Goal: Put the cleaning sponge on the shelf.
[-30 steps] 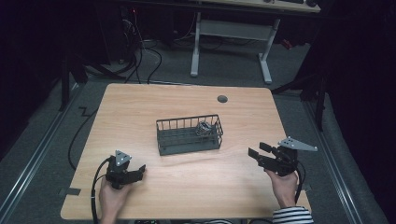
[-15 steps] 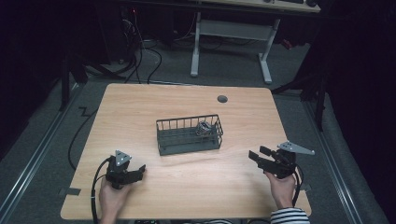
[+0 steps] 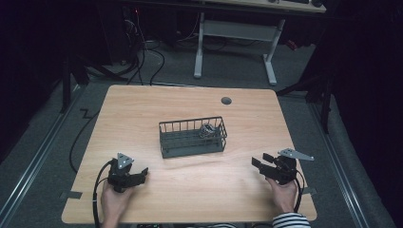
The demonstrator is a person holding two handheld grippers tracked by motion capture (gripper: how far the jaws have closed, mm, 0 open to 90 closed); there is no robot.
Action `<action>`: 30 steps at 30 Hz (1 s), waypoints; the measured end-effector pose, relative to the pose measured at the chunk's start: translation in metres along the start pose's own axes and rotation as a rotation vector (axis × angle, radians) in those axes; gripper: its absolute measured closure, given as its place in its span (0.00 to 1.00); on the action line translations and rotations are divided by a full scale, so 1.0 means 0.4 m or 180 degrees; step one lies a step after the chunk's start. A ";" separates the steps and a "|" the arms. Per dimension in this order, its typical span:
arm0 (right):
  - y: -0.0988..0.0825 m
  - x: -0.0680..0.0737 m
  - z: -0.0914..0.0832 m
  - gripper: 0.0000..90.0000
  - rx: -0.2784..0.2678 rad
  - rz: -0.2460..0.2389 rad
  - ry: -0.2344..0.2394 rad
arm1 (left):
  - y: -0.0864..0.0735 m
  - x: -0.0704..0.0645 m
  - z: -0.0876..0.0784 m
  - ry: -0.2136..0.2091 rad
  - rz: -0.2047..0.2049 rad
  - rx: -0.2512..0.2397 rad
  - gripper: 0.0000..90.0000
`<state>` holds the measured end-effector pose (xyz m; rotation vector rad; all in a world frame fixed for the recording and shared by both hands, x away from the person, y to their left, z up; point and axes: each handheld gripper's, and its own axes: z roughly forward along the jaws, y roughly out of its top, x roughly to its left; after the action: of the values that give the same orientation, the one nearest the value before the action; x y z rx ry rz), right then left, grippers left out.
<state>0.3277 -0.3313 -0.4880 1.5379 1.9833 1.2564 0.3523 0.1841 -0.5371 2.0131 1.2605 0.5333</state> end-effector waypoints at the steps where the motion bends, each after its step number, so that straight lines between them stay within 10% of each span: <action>1: -0.003 -0.001 0.003 0.42 0.0004 -0.0017 -0.0007 | 0.000 0.000 0.000 0.0001 -0.0001 0.0000 0.24; 30: -0.053 0.008 0.067 0.42 0.0276 -0.0277 -0.0308 | 0.000 0.000 0.000 0.0000 -0.0003 -0.0001 0.24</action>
<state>0.3327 -0.3173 -0.5191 1.5041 2.0430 1.0549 0.3524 0.1841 -0.5371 2.0123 1.2612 0.5329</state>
